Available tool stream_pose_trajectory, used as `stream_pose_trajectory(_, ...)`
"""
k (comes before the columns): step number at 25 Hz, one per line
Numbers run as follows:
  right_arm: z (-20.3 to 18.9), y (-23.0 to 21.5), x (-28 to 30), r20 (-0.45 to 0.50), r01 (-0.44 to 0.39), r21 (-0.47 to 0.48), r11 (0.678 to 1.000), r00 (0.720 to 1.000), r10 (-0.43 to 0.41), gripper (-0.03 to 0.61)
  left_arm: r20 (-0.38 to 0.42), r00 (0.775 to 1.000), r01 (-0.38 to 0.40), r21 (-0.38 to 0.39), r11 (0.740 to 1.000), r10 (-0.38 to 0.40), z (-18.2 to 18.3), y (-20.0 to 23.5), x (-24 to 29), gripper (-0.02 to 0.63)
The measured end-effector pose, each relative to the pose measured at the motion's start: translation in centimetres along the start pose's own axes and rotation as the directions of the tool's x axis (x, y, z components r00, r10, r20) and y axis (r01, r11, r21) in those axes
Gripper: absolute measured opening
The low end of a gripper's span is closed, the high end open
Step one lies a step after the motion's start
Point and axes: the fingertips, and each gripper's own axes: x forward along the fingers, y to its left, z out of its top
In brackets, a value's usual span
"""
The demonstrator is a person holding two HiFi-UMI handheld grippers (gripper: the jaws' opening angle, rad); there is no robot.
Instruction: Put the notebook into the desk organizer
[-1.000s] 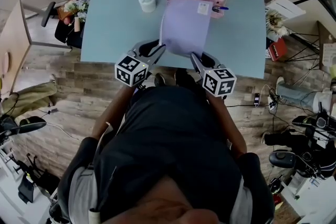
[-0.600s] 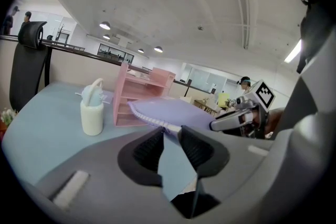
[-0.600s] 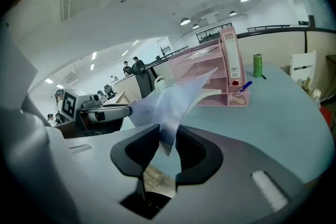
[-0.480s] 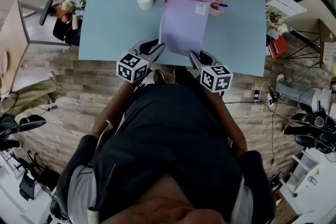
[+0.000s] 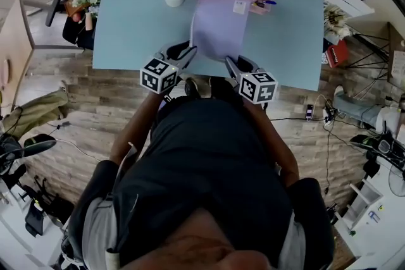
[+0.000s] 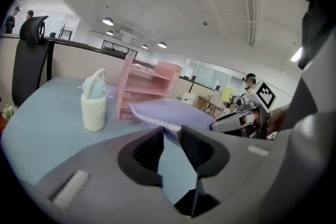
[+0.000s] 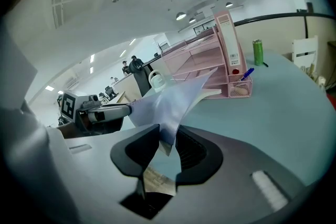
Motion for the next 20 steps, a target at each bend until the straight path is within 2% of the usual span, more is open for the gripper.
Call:
stream_pose_trajectory(10, 0.9, -1.4, 0.9, -0.002, -0.009, 0.007, 1.0, 1.0, 0.009, 0.097, 0.02, 1.0, -0.013, 0.027, 1.0, 0.012, 0.9, 0.6, 1.3, 0.163)
stream_pose_trajectory(20, 2.0, -2.7, 1.5, -0.014, -0.01, 0.004, 1.0, 1.0, 0.01, 0.098, 0.008, 1.0, -0.016, 0.016, 1.0, 0.016, 1.6, 1.3, 2.8, 0.163)
